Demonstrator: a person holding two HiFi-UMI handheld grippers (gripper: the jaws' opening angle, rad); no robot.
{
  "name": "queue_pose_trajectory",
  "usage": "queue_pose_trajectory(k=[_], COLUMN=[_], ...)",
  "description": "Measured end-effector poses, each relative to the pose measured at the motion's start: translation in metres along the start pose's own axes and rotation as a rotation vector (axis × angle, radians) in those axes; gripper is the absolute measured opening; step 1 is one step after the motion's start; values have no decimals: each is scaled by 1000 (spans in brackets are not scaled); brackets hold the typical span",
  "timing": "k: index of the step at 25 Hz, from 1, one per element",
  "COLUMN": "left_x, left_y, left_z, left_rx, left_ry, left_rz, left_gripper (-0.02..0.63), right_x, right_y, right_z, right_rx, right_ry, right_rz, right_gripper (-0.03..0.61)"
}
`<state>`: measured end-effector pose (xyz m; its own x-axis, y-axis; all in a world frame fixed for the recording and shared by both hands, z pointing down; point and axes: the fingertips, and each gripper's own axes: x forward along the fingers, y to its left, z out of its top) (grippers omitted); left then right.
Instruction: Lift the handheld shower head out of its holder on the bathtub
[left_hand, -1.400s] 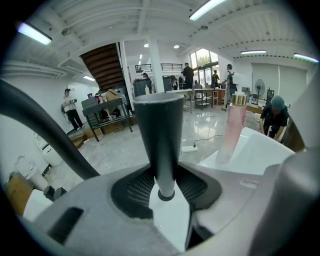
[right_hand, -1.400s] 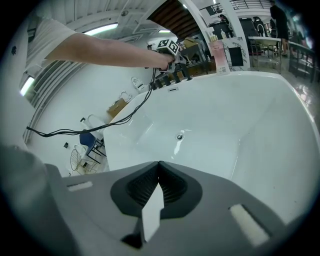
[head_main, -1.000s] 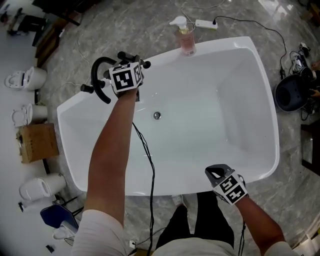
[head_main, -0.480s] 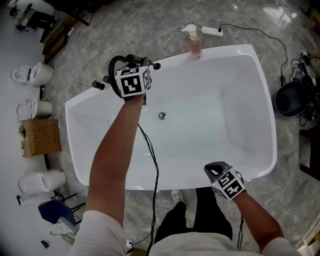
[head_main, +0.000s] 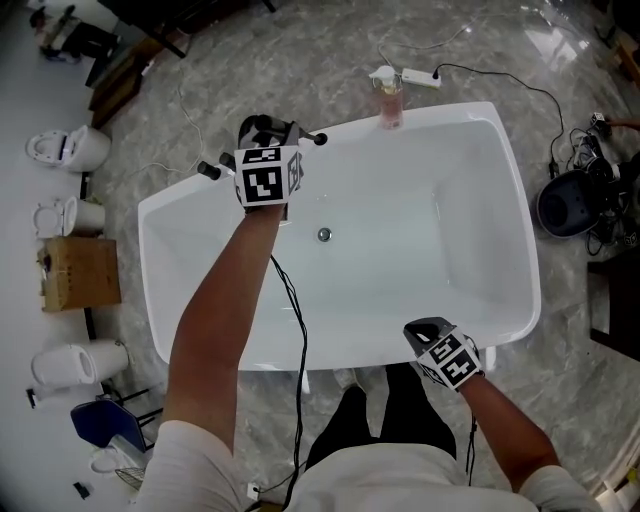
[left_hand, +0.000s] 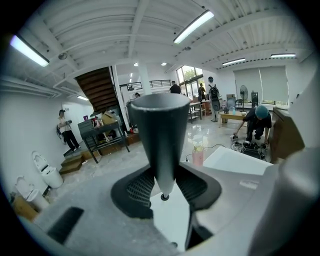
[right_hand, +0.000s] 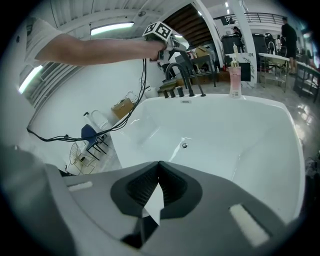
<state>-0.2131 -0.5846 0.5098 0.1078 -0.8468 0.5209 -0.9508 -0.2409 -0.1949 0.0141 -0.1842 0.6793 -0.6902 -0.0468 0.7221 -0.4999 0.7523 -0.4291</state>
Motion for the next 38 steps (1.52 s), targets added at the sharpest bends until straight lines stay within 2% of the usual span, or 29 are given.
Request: queue_pose_trajectory(k=[5,12,21,29,33,38], left_x=[-39,-98,-181,-244,-272,-316], left_y=[-2,-2,-4,-12,-14,-23], left_z=[24,41,67,67,71,80], left_rx=[17,30,39,101,101,107], left_ry=[-30,-67,-139,-156,-175,-201], left_rz=[-33,-59,-60,-69,-64,-95], left_gripper=[141,141,141,141,141,141], right_x=[-8,-17,-33,-41,-48,-51], right_y=[19,35,67,92,102,115], right_z=[8,34,52,61,70,75], right_rx=[-11,-60,-71,-65,-83,-100], right_ry=[-3,-24,-46,-62,-76,-79], right_rz=[2,-26,-34,-30,-40,-48], right_gripper=[14,14,14,14,14,14])
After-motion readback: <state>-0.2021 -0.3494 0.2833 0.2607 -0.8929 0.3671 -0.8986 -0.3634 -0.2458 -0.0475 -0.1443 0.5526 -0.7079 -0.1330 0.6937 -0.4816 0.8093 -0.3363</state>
